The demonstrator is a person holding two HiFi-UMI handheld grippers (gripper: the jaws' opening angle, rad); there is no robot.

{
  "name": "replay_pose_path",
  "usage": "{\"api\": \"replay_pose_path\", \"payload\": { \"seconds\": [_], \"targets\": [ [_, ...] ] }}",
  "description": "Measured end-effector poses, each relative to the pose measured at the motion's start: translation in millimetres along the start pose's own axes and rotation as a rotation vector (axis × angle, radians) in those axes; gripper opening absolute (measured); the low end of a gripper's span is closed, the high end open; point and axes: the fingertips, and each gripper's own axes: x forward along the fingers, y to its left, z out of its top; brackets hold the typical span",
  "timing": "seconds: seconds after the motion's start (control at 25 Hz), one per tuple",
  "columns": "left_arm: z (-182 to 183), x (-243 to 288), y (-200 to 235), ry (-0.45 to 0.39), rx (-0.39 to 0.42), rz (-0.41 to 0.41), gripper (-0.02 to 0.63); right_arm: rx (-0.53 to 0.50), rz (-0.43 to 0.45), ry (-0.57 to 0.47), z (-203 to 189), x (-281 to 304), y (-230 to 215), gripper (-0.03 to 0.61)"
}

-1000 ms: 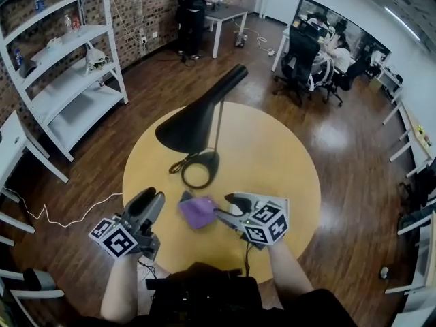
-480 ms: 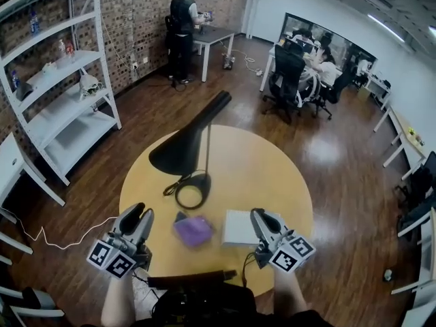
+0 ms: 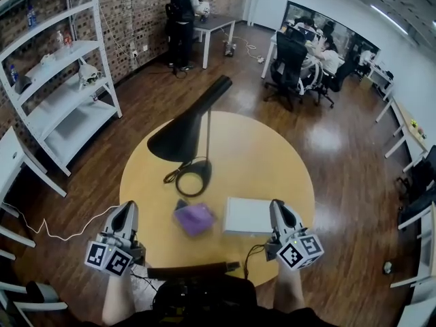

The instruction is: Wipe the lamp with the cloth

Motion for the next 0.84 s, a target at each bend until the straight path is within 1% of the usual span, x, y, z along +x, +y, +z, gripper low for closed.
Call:
{"api": "replay_pose_path", "payload": {
  "seconds": [0.32,0.56,0.72,0.84],
  "targets": [
    [2,-2,-1,0.004,0.001,0.010,-0.008,-0.009,0.017,-0.006,5,5,3,0.002],
    [0,-4,-3,0.023,-0.003,0.009,-0.008,-0.014,0.031,0.001,4,9,5,0.002],
    [5,-6,-4,0.013,-0.020,-0.009,-0.008,0.030,0.041,-0.036,11,6,6,0.002],
    [10,-7,0,-0.002,-0.027,-0.011,-0.008,0.030,0.031,-0.045,12,6,4,0.002]
  ]
}}
